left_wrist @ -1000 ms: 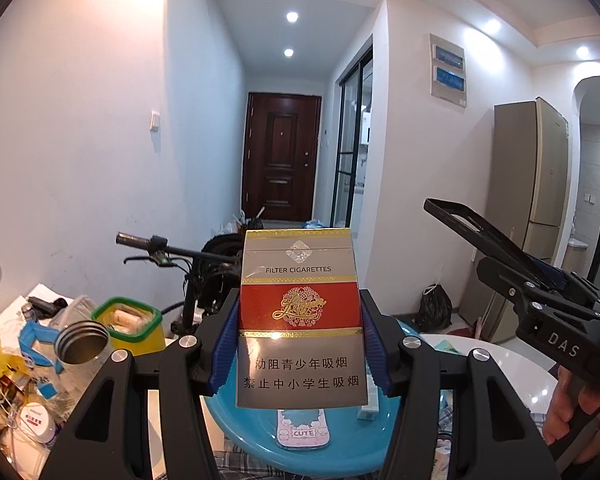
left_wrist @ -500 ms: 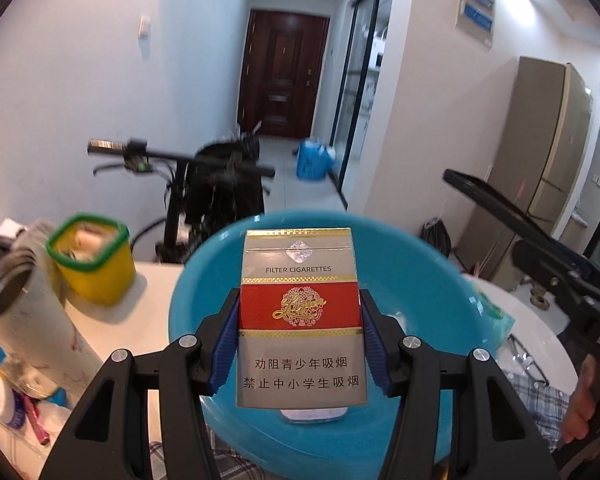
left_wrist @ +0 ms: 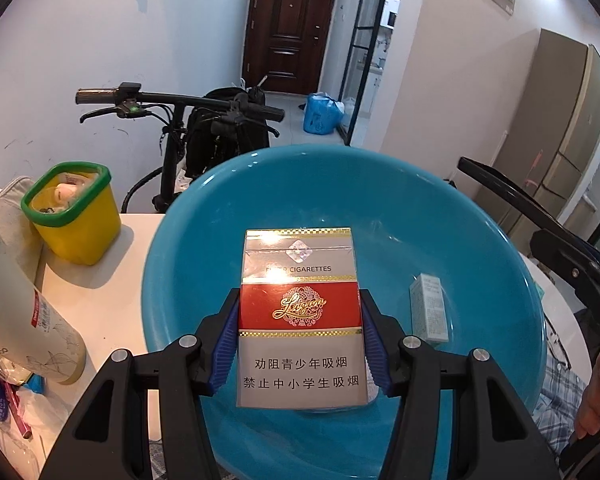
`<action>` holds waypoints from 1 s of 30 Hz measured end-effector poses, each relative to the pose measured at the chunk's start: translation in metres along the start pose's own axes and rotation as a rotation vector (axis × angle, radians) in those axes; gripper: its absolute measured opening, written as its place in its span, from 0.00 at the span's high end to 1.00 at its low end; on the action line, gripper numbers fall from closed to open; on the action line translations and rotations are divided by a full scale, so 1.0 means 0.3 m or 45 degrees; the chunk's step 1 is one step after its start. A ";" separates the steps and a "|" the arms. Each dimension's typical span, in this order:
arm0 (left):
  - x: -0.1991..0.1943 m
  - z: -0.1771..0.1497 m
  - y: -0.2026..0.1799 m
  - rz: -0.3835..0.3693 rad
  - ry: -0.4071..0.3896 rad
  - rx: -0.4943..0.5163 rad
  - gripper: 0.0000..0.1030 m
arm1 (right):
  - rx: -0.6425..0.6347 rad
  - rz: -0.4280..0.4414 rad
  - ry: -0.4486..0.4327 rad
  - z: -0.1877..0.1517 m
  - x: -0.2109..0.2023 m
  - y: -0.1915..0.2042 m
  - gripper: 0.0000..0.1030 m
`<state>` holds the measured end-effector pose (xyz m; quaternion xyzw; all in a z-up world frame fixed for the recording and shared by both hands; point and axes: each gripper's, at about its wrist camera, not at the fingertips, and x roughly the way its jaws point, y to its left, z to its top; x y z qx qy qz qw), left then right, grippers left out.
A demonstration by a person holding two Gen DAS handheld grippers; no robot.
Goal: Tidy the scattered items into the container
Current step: 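Lower the cigarette pack into the basin and open the left tool while the right tool holds the phone case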
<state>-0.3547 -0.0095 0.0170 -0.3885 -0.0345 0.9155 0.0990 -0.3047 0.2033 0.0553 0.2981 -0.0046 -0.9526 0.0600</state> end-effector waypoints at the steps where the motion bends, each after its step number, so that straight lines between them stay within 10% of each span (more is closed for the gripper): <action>1: 0.001 -0.003 -0.005 0.000 0.002 0.008 0.44 | 0.001 0.000 0.005 -0.001 0.002 -0.002 0.31; 30: 0.058 -0.024 -0.039 -0.030 0.091 0.066 0.42 | -0.003 0.012 0.010 0.020 0.005 0.007 0.31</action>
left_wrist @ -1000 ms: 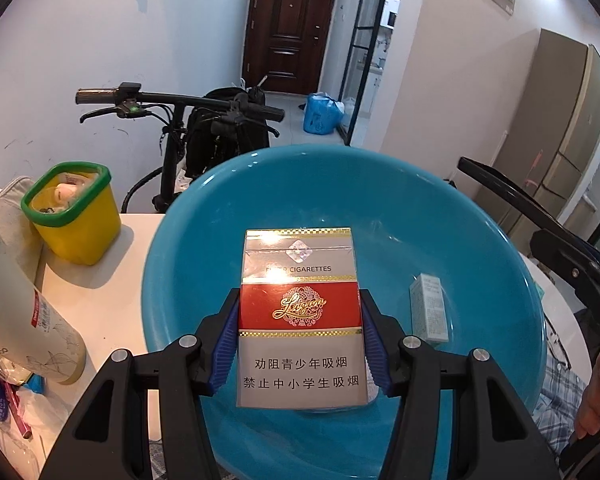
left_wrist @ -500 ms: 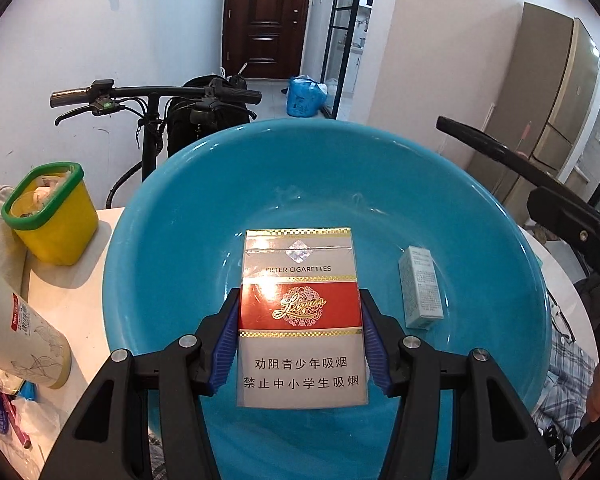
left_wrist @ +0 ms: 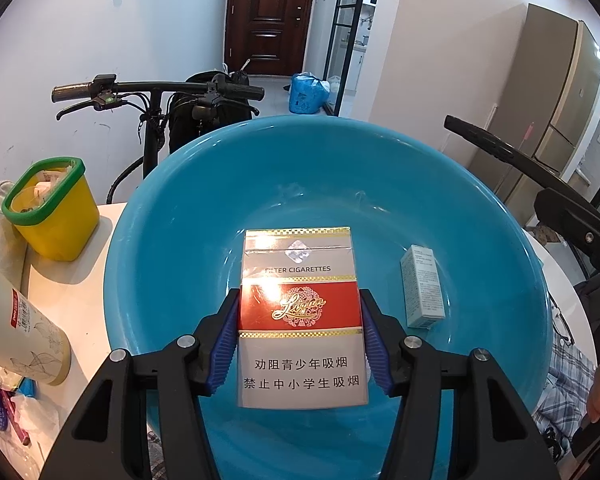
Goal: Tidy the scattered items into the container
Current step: 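Lower the cigarette pack into the basin and open the left tool while the right tool holds the phone case, then lower the black phone case into the blue basin and open the right tool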
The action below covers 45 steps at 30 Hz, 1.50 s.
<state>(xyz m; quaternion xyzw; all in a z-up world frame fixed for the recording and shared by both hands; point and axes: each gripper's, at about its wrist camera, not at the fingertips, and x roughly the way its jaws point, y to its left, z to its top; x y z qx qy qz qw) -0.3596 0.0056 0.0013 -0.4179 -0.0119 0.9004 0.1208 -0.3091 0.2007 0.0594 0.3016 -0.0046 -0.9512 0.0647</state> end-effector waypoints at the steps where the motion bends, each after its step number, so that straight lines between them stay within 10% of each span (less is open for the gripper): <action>1: 0.000 0.001 0.002 0.000 -0.001 0.000 0.33 | -0.001 0.000 0.000 0.000 0.000 0.001 0.31; 15: -0.089 0.035 0.060 0.054 -0.156 -0.095 0.16 | -0.010 0.011 0.028 -0.013 0.013 0.005 0.31; 45: -0.122 0.042 0.072 0.094 -0.181 -0.105 0.16 | -0.015 -0.007 0.164 -0.055 0.090 -0.004 0.22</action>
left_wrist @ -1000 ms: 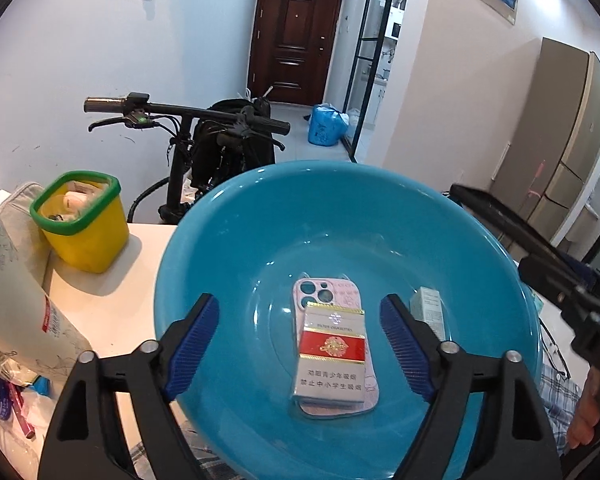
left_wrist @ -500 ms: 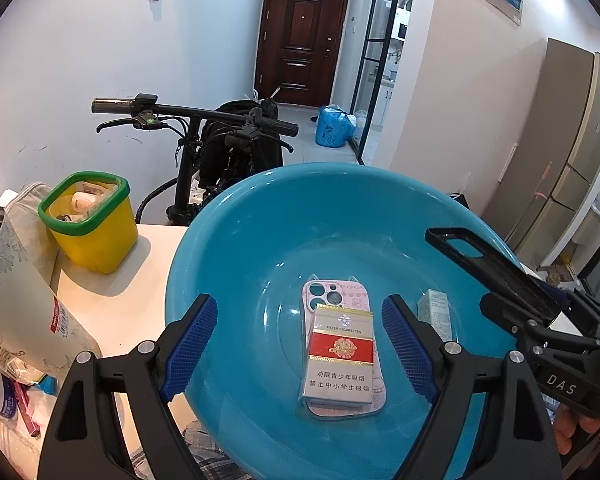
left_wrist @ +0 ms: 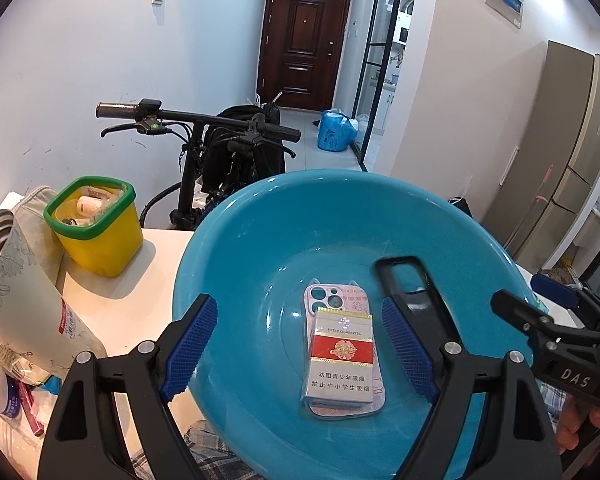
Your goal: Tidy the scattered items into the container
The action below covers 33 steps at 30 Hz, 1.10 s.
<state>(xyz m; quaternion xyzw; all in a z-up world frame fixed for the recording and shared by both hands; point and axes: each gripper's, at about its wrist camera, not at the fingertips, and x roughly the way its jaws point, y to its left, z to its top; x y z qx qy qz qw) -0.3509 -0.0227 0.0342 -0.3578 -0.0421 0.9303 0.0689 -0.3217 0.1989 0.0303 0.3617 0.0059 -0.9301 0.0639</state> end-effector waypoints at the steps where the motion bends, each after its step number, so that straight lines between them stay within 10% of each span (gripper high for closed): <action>1: -0.007 0.002 -0.001 -0.002 -0.005 -0.001 0.16 | 0.004 0.000 -0.008 0.004 -0.007 -0.003 0.21; 33: -0.562 0.044 -0.093 0.043 -0.453 0.073 0.16 | 0.027 -0.040 -0.420 0.079 -0.409 0.003 0.09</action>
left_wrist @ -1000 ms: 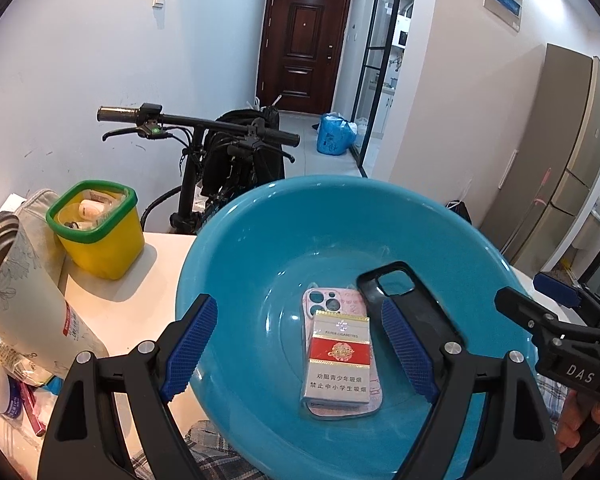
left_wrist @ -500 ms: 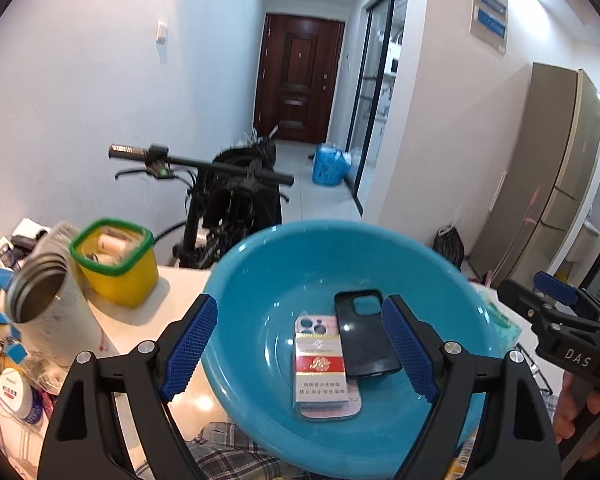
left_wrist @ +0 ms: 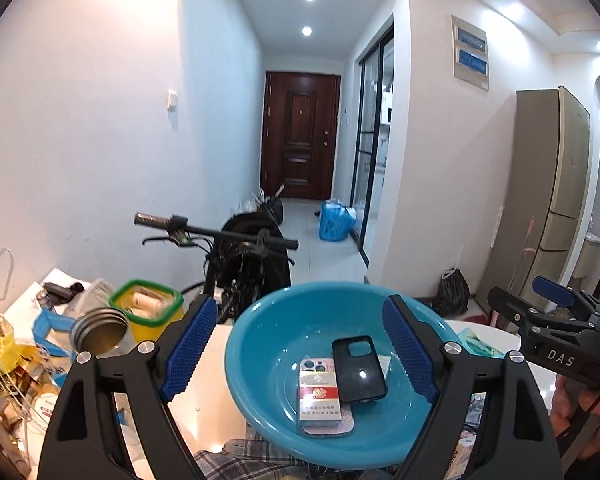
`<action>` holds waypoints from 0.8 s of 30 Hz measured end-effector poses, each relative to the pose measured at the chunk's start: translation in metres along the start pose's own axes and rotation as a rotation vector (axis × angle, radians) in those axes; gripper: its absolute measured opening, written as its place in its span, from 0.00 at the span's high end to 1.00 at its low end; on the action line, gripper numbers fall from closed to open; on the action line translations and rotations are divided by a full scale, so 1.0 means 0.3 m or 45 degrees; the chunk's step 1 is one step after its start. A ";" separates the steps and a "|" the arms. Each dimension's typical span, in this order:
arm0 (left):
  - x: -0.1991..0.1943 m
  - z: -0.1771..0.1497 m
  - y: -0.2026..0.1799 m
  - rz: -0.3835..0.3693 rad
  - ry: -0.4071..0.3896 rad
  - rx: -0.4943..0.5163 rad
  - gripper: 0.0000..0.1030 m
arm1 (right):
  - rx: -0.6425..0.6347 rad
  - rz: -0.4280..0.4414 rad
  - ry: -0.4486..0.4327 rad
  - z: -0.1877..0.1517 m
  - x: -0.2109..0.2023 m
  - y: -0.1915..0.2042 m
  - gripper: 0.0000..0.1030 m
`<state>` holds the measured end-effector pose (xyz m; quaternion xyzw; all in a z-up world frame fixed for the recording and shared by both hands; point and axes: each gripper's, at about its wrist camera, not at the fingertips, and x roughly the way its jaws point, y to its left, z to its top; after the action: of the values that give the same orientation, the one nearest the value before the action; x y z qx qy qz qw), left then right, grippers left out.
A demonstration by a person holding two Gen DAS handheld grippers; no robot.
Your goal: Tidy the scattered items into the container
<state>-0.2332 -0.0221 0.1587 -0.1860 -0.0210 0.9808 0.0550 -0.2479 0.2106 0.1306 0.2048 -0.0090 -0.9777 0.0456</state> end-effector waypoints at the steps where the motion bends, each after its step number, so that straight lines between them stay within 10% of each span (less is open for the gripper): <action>1: -0.015 0.003 -0.005 0.000 -0.007 0.008 0.16 | -0.003 0.003 -0.012 0.005 -0.011 0.004 0.09; 24: -0.314 0.043 -0.043 -0.015 -0.330 0.065 0.00 | 0.006 0.003 -0.324 0.067 -0.302 0.049 0.01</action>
<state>-0.1494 -0.0205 0.2056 -0.0562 -0.0041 0.9965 0.0623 -0.1722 0.2044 0.1857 0.0791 -0.0174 -0.9957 0.0447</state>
